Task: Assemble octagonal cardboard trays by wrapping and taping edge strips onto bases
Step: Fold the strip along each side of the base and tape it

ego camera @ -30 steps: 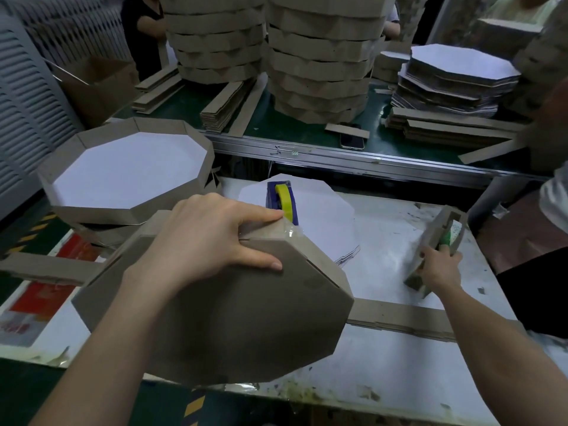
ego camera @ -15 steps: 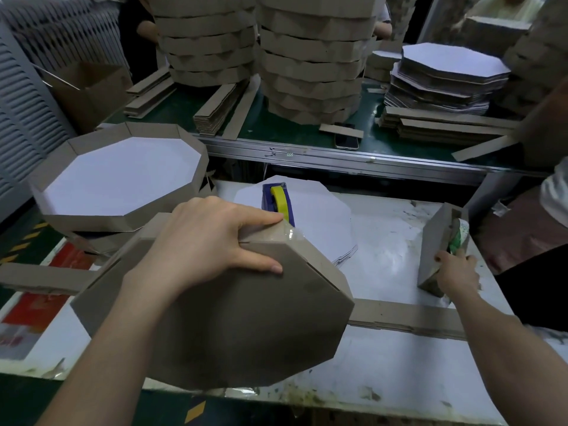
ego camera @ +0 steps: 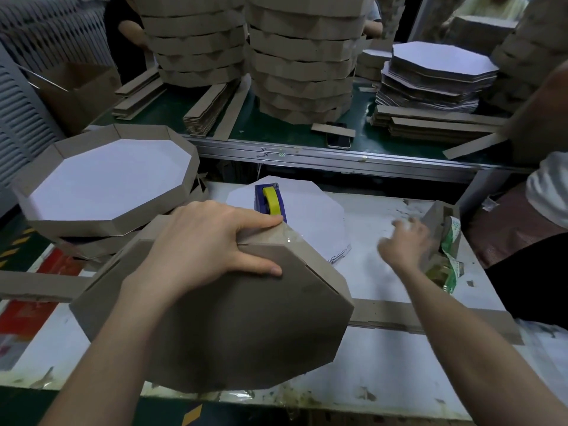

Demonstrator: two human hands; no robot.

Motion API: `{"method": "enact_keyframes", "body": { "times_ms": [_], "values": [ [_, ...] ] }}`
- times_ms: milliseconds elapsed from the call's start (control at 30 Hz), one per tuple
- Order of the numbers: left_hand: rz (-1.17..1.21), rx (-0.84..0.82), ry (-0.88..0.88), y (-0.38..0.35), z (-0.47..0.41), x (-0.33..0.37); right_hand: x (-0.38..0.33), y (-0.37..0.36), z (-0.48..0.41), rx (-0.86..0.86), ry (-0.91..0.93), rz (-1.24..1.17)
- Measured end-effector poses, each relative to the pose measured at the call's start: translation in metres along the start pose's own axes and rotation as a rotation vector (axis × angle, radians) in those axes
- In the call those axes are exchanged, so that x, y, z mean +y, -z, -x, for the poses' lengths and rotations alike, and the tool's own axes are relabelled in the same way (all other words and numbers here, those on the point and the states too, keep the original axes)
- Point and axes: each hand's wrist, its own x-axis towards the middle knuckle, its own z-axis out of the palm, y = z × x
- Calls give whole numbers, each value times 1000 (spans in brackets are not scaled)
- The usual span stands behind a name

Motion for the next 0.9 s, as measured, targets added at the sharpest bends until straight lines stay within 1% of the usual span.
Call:
{"method": "enact_keyframes", "body": {
  "times_ms": [67,100,167,267,333,467,567,633,800,900],
  "values": [
    [20,8,3,0,3,-2,-58,-1,5,-34,158,-413],
    [37,14,6,1,6,-4,-86,-3,9,-79,230,-544],
    [70,22,-1,1,11,-6,-138,-7,18,-220,342,-623],
    [51,22,-29,1,18,-4,-190,-22,30,-469,395,-547],
    [43,23,-39,0,21,-1,-207,-36,34,-530,382,-474],
    [57,23,-38,0,25,-1,-224,-52,30,-491,371,-324],
    [34,13,-29,1,25,-1,-231,-52,20,-432,366,-270],
    [36,30,-39,0,27,-1,-233,-52,12,-429,336,-241],
    [51,85,-58,-3,28,-3,-235,-59,8,-458,256,-290],
    [61,91,-50,-4,28,-4,-234,-59,5,-492,209,-389]
  ]
}}
